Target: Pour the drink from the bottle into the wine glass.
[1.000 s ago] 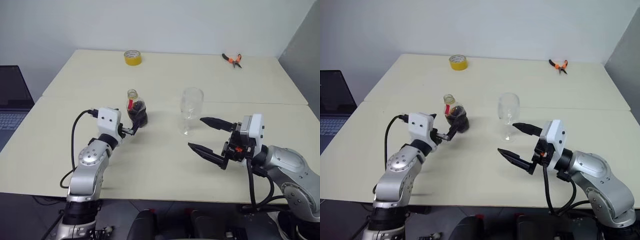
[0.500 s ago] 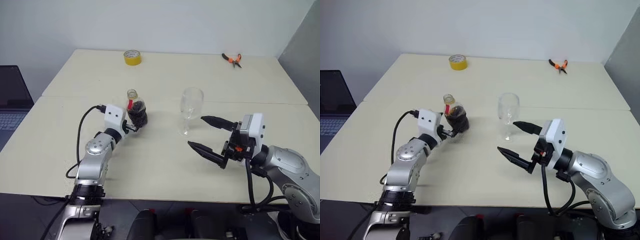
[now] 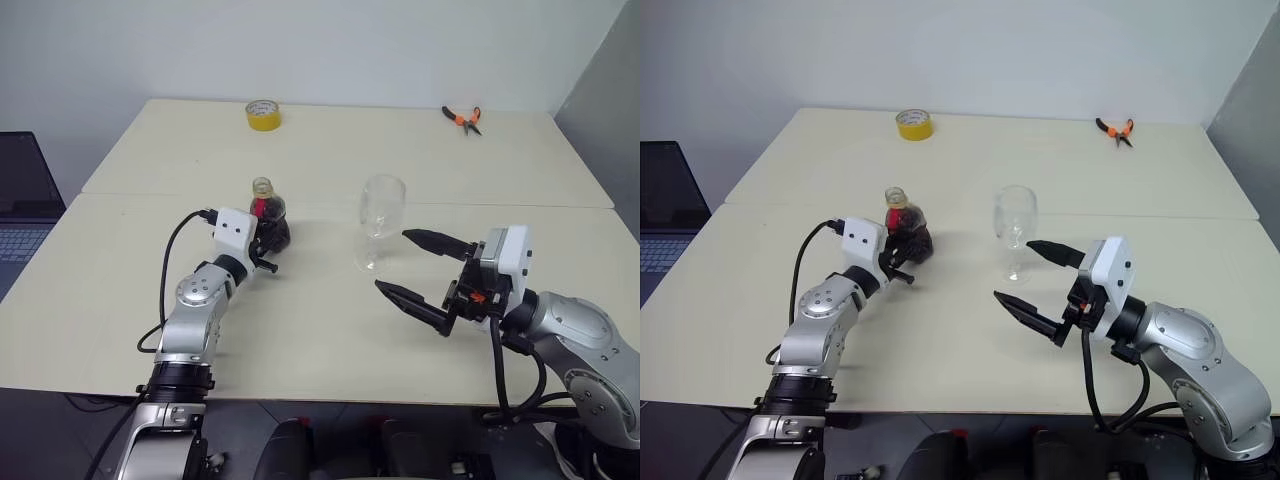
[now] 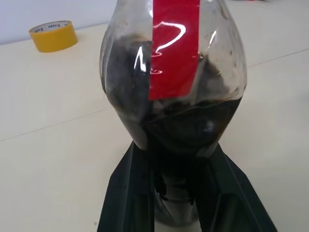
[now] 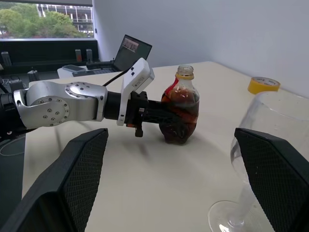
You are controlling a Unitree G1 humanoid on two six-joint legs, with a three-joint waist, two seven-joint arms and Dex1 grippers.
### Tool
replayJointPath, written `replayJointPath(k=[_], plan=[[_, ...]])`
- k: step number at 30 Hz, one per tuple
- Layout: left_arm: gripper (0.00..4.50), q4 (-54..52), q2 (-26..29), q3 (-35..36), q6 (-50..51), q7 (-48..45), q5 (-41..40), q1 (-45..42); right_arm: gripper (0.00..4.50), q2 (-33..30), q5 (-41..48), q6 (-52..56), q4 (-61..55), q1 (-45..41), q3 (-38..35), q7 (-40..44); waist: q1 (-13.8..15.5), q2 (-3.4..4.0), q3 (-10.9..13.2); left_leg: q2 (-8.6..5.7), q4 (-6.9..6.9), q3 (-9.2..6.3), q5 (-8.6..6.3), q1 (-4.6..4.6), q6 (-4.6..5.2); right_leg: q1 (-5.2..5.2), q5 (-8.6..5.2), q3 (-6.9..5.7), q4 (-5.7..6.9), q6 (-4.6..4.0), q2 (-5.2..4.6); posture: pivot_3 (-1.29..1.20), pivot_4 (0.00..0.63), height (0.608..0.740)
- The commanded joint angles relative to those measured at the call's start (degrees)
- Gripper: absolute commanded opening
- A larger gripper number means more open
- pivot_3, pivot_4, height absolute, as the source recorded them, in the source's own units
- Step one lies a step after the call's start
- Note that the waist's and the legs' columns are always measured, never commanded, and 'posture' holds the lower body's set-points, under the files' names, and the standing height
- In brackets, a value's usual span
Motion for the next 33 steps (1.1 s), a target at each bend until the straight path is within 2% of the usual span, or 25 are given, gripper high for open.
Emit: replayJointPath(k=[1,6,12,18,23,28,33], plan=[[0.64,-3.5,0.3,1.4,-1.6,-0.2,-1.0,-0.9,4.50,0.0,0.3,-0.8,-2.3,-0.3,-0.5,-0.6,0.0,0.00,0.0,0.00,0.00,0.00,0.00,0.00,0.00,0.00,0.00,0.00,0.00,0.00,0.00,0.00,0.150,0.740],[0.64,-6.1,0.7,1.4,-0.6,-0.6,-1.4,-2.4,4.50,0.6,1.2,-0.6,-3.0,-0.9,-1.5,-2.3,0.0,-0.01,0.0,0.00,0.00,0.00,0.00,-0.02,0.00,-0.01,0.00,0.00,0.00,0.00,0.00,0.00,0.150,0.740],[0.63,-7.4,3.7,-2.7,-2.5,-5.6,1.2,-8.0,4.50,0.6,1.5,0.2,-4.1,-1.5,-1.8,-4.4,0.1,-0.04,0.0,-0.01,0.02,-0.01,0.00,-0.05,-0.01,-0.01,0.00,-0.02,0.00,0.00,0.00,0.00,0.150,0.740],[0.63,0.3,6.5,-7.6,-12.5,-10.6,6.5,-14.9,4.50,0.9,-1.0,0.9,-2.9,-1.8,-0.9,-7.6,0.1,-0.03,0.0,-0.03,0.01,0.02,0.01,-0.04,-0.02,-0.03,0.00,0.01,-0.02,0.00,0.00,0.00,0.150,0.740],[0.63,11.7,7.2,-10.7,-22.7,-13.2,10.4,-22.8,4.50,1.8,-1.7,1.7,-1.9,-2.6,-0.1,-9.7,0.1,-0.04,0.0,-0.03,0.01,0.01,0.01,-0.06,-0.01,-0.05,0.00,0.00,0.00,0.00,0.01,0.00,0.150,0.740],[0.61,22.5,6.7,-13.1,-31.3,-13.0,14.6,-30.5,4.50,3.0,-2.5,3.4,-1.0,-4.2,0.4,-12.1,0.0,-0.05,0.0,-0.05,0.02,0.03,0.01,-0.13,0.00,-0.11,0.00,0.01,-0.02,0.01,0.01,0.00,0.150,0.740],[0.61,28.6,6.1,-14.2,-38.8,-11.8,17.7,-34.1,4.50,3.9,-4.6,4.0,-0.1,-5.6,0.5,-14.6,0.0,-0.05,0.0,-0.06,0.01,0.04,0.01,-0.15,0.00,-0.14,0.00,0.02,-0.02,0.01,0.00,0.00,0.150,0.740]])
